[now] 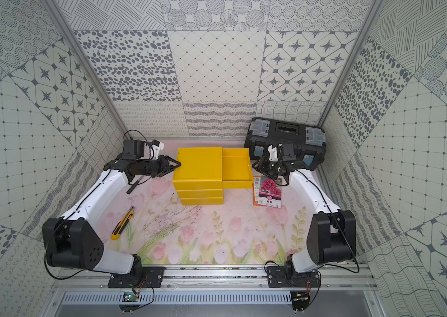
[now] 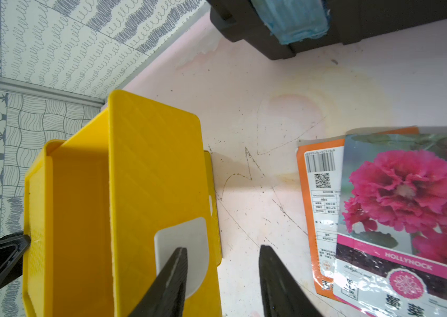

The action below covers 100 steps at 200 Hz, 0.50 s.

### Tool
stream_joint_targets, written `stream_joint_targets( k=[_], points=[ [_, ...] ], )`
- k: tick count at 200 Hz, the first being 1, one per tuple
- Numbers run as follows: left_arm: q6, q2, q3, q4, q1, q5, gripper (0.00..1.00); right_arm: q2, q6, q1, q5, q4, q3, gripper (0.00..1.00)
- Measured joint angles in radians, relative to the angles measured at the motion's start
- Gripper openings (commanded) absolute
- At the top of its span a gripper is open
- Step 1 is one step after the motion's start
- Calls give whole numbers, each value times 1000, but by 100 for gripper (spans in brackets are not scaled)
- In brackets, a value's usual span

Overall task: Take the seed bags out of the drawer
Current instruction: Close the drawer in the storage box.

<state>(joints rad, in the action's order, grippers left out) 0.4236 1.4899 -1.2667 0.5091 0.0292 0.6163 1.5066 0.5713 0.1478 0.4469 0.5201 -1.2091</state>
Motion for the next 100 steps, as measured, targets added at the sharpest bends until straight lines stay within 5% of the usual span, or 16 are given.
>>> stream_joint_targets(
  k=[100],
  points=[
    [0,0,0,0,0,0,43,72,114,144,75,-145,0,48]
  ],
)
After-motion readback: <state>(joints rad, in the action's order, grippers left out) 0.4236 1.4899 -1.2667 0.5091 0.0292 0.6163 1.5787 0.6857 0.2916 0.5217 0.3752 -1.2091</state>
